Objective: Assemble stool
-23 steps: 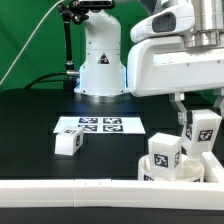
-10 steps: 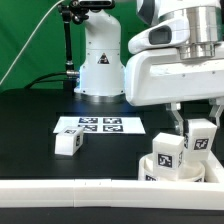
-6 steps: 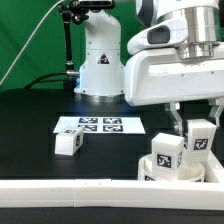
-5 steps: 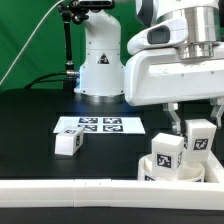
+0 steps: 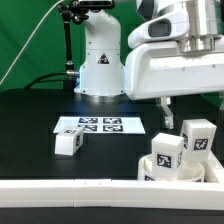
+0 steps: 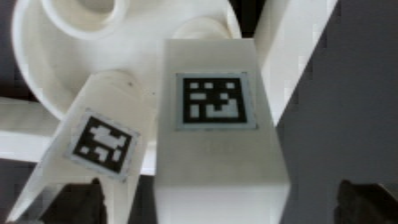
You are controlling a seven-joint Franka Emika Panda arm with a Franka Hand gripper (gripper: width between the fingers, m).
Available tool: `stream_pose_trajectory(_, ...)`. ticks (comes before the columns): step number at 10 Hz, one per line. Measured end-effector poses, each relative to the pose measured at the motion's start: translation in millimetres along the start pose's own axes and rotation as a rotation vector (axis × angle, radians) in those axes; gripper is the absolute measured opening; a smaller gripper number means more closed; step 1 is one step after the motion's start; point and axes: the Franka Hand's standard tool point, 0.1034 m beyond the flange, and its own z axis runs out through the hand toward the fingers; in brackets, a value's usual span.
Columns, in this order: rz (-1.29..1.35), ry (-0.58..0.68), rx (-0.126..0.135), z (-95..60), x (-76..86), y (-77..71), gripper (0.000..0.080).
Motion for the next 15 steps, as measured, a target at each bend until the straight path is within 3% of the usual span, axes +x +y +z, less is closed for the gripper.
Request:
stream_pose_trajectory(1, 0.000, -0.003, 0.001, -6.5, 2.3, -0.1, 0.0649)
stream_pose_trajectory(6, 0.000, -0.036, 0.006, -2.7, -1.7, -1.0, 0.0649)
stream_pose_trajectory(7, 0.019, 0.012, 0.000, -6.0, 6.9, -2.0, 0.0649)
stream_pose_trajectory(9, 0.145, -0.101, 0.004, -4.3, -8.5, -1.5, 0.0649)
stream_pose_trajectory(11, 0.129, -0.251, 0.018, -5.6, -11.4, 1.9, 0.0649)
stream_pose_trajectory(13, 0.128, -0.275, 0.021, -4.7, -9.7, 1.4, 0.0649)
stream_pose_trajectory(15, 0.176, -0.276, 0.001, -4.7, -8.3, -2.9, 0.0649)
